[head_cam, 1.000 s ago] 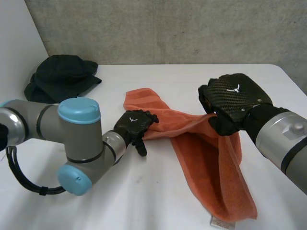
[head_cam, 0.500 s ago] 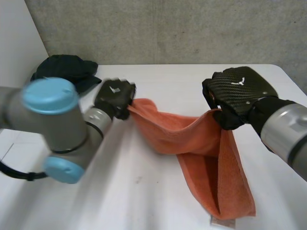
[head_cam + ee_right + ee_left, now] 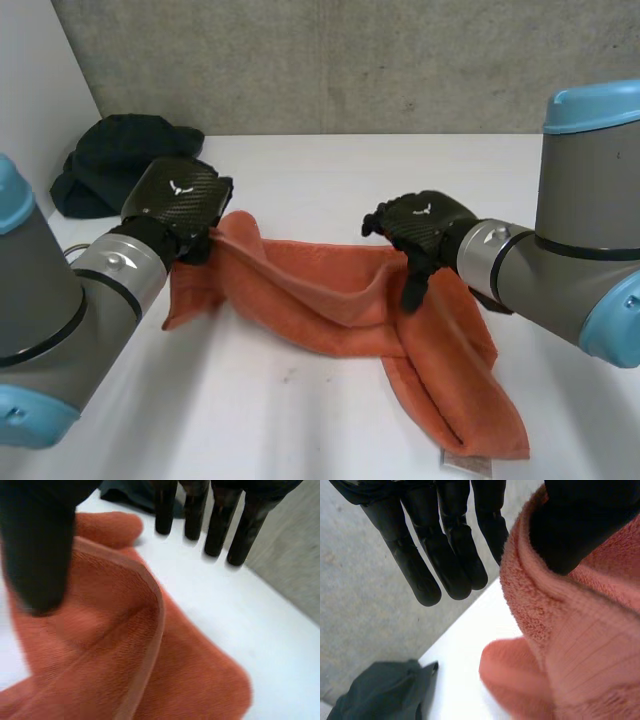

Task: Fold the laundry.

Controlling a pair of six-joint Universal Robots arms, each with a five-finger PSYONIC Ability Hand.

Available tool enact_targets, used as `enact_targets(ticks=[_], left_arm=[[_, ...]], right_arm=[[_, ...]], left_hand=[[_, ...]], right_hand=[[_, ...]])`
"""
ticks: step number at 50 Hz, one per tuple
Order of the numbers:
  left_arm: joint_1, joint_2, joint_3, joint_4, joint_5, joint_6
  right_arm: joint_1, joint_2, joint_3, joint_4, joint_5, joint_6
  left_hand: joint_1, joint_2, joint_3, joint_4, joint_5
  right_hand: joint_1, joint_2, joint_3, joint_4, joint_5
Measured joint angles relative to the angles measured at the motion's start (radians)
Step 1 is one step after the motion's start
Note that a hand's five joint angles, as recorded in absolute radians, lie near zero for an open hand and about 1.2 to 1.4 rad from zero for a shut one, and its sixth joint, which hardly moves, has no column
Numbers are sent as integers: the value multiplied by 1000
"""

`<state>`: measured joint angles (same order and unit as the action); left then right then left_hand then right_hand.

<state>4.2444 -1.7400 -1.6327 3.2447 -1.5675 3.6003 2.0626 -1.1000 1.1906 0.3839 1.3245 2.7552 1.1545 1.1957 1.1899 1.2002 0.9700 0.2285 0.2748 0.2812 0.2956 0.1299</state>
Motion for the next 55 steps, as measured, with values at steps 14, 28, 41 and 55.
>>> enact_targets(ticks=[14,28,41,55], left_arm=[[40,-183,113,25,3,48],[47,-219,132,30,2,41],[62,-203,122,30,0,40],[68,-200,118,30,-1,40]], right_arm=[[-211,-232,205,52,50,298],[-346,-345,600,33,-20,343],[-408,-346,752,-16,-41,310],[-397,-312,775,-102,-37,319]], left_hand=[[0,0,0,0,0],[0,0,0,0,0],[0,0,0,0,0],[0,0,1,1,0]], right_hand=[[-26,-57,-69,-61,-68],[-21,-46,-48,-55,-58],[84,71,81,68,56],[101,77,97,86,75]])
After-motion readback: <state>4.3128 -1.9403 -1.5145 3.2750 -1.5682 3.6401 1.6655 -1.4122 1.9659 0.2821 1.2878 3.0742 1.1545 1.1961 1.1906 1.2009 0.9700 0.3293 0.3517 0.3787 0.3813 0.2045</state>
